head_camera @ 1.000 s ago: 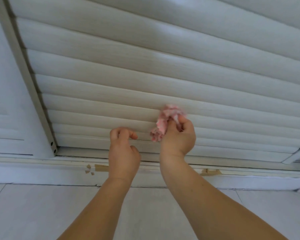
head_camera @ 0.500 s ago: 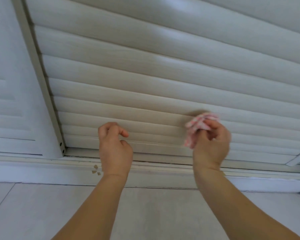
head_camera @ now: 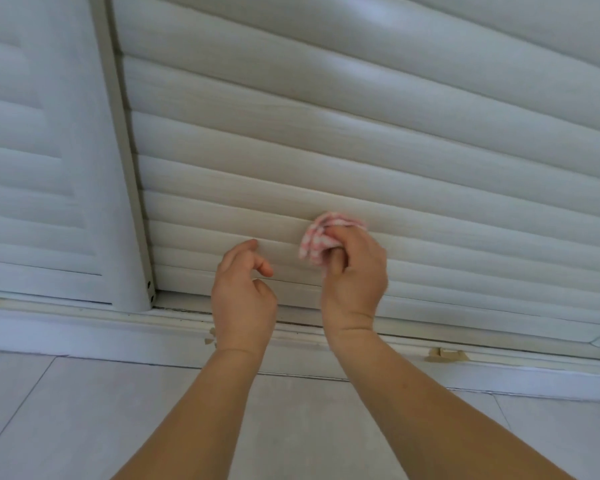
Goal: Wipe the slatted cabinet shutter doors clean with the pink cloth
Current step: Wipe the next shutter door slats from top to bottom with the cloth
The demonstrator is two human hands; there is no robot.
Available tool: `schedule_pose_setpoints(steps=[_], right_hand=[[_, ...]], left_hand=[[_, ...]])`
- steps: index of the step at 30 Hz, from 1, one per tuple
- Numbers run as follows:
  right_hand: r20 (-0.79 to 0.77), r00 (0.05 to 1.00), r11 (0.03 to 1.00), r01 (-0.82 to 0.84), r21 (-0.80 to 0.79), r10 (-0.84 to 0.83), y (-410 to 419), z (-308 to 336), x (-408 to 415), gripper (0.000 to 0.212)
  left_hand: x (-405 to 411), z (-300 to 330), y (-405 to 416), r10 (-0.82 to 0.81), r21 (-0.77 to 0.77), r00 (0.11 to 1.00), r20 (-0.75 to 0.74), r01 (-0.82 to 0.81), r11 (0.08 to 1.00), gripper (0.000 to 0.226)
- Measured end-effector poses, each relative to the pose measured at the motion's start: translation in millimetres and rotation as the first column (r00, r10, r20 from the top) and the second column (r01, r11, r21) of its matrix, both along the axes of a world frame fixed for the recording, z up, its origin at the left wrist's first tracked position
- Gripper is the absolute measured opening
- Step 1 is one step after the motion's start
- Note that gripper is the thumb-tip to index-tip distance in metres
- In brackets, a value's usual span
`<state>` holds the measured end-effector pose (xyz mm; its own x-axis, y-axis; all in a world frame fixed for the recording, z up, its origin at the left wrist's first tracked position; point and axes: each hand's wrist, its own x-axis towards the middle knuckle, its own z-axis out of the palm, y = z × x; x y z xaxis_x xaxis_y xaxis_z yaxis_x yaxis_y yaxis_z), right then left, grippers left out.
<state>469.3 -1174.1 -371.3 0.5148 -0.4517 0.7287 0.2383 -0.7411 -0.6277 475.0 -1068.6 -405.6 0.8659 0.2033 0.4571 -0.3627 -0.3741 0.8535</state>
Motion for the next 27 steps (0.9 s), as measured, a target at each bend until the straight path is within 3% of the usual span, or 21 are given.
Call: schedule_pose_setpoints(steps=[4, 8, 12, 15, 19, 23, 27], right_hand=[[-0.052, 0.996, 0.936, -0.089, -0.341, 0.076, 31, -3, 17, 0.031], [-0.081, 0.985, 0.776, -0.170, -0.607, 0.152, 47, 0, 34, 0.027], [-0.058, 0.983, 0.631, -0.159, -0.759, 0.177, 26, -2, 31, 0.025], [-0.044, 0.988, 0.588, -0.124, -0.799, 0.147, -10, -3, 21, 0.024], [-0.030, 0.998, 0.630, -0.056, -0.774, 0.051, -69, -4, -6, 0.024], [-0.127, 0.987, 0.852, 0.018, -0.522, -0.099, -116, -16, -36, 0.028], [-0.089, 0.983, 0.864, 0.099, -0.494, -0.163, -87, -18, -27, 0.027]], left_hand=[[-1, -1, 5, 0.038, -0.023, 0.999, 0.028, -0.037, 0.999, 0.036], [-2, -1, 14, 0.115, -0.050, 0.993, 0.038, -0.113, 0.992, 0.034], [-1, -2, 15, 0.156, -0.042, 0.988, 0.010, -0.156, 0.987, 0.033], [1, -1, 9, 0.154, -0.027, 0.988, 0.002, -0.154, 0.988, 0.034], [1, 0, 0, 0.109, -0.006, 0.994, 0.010, -0.109, 0.994, 0.037], [-1, 1, -4, 0.079, 0.001, 0.997, 0.020, -0.079, 0.997, 0.038], [-1, 0, 0, 0.065, -0.007, 0.998, 0.015, -0.065, 0.998, 0.037]])
